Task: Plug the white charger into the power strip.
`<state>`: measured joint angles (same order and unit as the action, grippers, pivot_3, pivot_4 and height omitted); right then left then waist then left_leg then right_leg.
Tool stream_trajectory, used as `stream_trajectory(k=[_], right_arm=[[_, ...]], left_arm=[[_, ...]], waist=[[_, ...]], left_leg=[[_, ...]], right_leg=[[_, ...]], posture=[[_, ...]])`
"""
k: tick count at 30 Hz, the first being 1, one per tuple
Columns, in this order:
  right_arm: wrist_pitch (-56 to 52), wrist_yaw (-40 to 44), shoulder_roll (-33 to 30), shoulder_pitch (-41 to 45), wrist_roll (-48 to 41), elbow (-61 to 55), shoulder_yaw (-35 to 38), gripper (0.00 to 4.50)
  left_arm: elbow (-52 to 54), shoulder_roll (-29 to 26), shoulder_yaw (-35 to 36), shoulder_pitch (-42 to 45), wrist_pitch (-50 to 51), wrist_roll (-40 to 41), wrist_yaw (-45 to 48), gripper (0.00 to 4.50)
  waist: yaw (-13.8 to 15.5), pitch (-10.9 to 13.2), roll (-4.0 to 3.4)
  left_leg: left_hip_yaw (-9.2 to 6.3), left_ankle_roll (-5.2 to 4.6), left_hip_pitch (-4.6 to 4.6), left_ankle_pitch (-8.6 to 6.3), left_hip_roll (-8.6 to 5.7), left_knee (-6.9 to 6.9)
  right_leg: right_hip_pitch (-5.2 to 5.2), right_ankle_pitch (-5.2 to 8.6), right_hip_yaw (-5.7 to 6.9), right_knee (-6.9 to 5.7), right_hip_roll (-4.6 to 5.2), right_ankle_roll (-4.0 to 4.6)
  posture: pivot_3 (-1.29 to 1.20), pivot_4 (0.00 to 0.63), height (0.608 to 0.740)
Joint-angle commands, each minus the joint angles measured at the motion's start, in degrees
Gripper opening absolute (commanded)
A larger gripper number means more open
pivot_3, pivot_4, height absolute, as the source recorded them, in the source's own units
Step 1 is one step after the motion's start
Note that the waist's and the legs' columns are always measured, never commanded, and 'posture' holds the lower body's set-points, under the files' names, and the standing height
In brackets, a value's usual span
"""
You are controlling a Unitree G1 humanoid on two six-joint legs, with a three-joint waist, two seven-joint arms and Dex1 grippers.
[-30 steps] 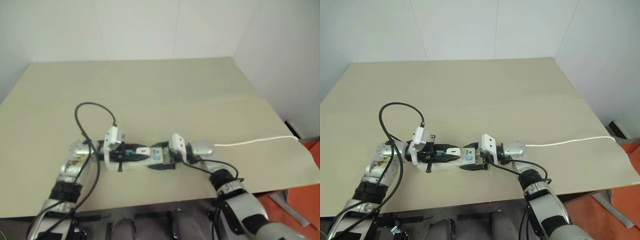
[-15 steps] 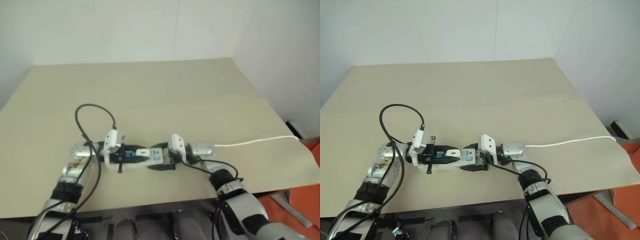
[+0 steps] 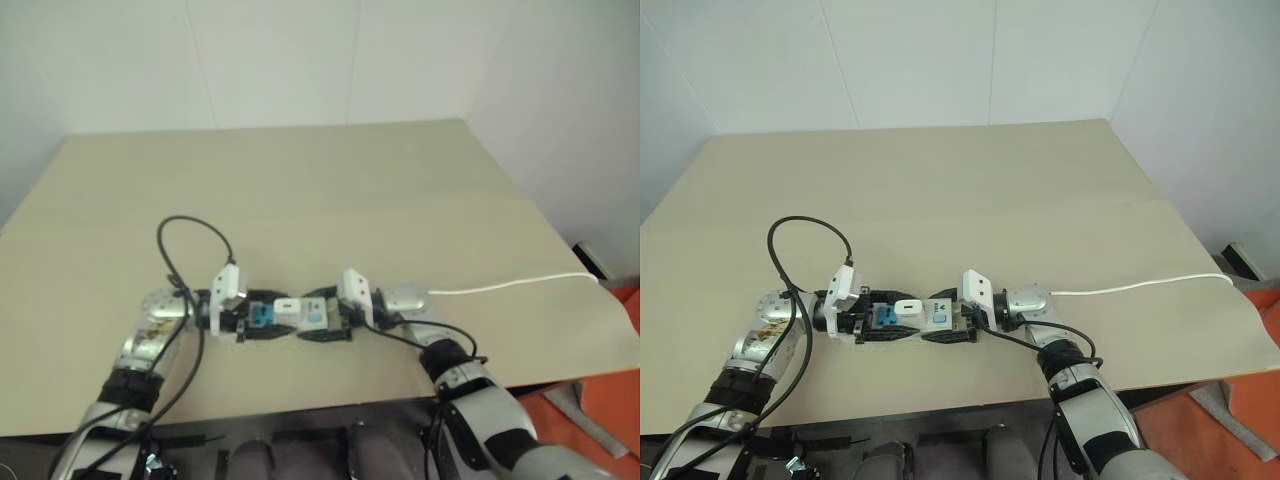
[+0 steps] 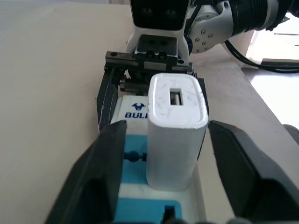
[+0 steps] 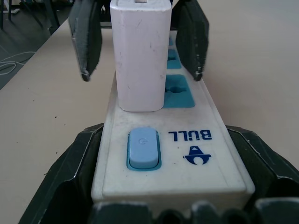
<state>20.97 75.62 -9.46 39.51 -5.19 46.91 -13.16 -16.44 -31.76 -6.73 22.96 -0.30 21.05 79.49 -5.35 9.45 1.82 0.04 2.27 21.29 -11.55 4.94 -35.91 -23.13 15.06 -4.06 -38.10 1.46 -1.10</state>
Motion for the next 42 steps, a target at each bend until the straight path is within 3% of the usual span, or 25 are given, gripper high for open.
stream_trajectory(k=[1, 2, 10, 12, 14, 26, 32, 42], right_arm=[[-0.59, 1.16, -0.09, -0.66, 1.46, 0.76, -1.73, 3.43], [-0.55, 1.15, -0.04, -0.60, 1.47, 0.85, -1.73, 3.43], [-0.30, 0.86, 0.56, -0.48, 1.82, 1.34, -2.01, 3.43], [0.00, -0.26, 0.65, -0.38, 2.25, 1.46, -1.93, 4.17], [-0.27, 0.14, 0.57, -0.10, 2.31, 1.77, -1.99, 4.46], [-0.58, 0.69, -2.75, -1.28, 0.87, -4.90, -0.11, 4.46], [-4.76, 2.72, -8.33, -3.96, -3.37, -16.06, 2.01, 4.46], [-13.44, 2.98, -18.71, -5.98, -9.32, -28.70, 6.42, 4.46]], left_arm=[[-1.58, 0.40, -0.70, -1.28, 0.41, -1.37, -0.22, 4.20], [-1.48, 0.50, -0.51, -1.09, 0.39, -1.22, -0.34, 4.47], [8.86, -4.36, 0.99, 3.56, 6.20, 1.86, 3.18, 4.47], [10.60, -5.30, 2.93, 4.99, 7.33, 3.95, 3.39, 4.50], [11.65, -6.07, 4.38, 5.71, 8.70, 5.46, 3.25, 4.50], [15.97, -10.74, 10.29, 2.97, 9.02, 8.13, 2.57, 4.50], [20.07, -15.21, 12.27, -1.05, 15.00, 8.22, -1.25, 4.50], [29.23, -23.00, 21.97, -14.74, 22.97, 9.46, -7.46, 4.50]], waist=[[0.00, -0.01, -0.02], [0.00, -0.01, -0.02], [-0.12, 0.03, 0.03], [-0.11, 0.04, 0.04], [-0.17, 0.04, 0.05], [0.06, 0.20, 0.09], [1.40, 0.28, 0.10], [1.61, 0.56, 0.17]], left_leg=[[0.00, 0.00, 0.00, 0.00, 0.00, 0.00], [0.00, 0.00, 0.00, 0.00, 0.00, 0.00], [-0.01, 0.00, 0.12, 0.00, 0.01, 0.01], [-0.01, 0.00, 0.13, 0.00, 0.01, 0.01], [-0.01, 0.00, 0.13, 0.00, 0.01, 0.01], [-0.01, 0.00, 0.17, 0.00, 0.01, 0.02], [-0.01, 0.01, 1.17, 0.01, -0.01, -0.10], [0.01, 0.01, 1.20, 0.00, 0.00, -0.08]], right_leg=[[0.00, 0.00, 0.00, 0.00, 0.00, 0.00], [0.00, 0.00, 0.00, 0.00, 0.00, 0.00], [-0.12, 0.00, 0.00, 0.02, -0.02, 0.00], [-0.12, 0.00, 0.01, 0.03, -0.02, 0.00], [-0.11, 0.00, 0.00, 0.04, -0.01, 0.00], [-0.15, 0.00, 0.01, 0.07, -0.01, 0.00], [-1.10, -0.03, 0.01, 0.01, 0.03, 0.02], [-1.17, -0.03, 0.01, 0.04, 0.05, 0.01]], posture=[[0.00, 0.150, 0.740], [0.00, 0.150, 0.740], [0.00, 0.150, 0.740], [0.00, 0.150, 0.740], [0.00, 0.150, 0.740], [0.00, 0.150, 0.740], [0.00, 0.150, 0.740], [0.00, 0.150, 0.740]])
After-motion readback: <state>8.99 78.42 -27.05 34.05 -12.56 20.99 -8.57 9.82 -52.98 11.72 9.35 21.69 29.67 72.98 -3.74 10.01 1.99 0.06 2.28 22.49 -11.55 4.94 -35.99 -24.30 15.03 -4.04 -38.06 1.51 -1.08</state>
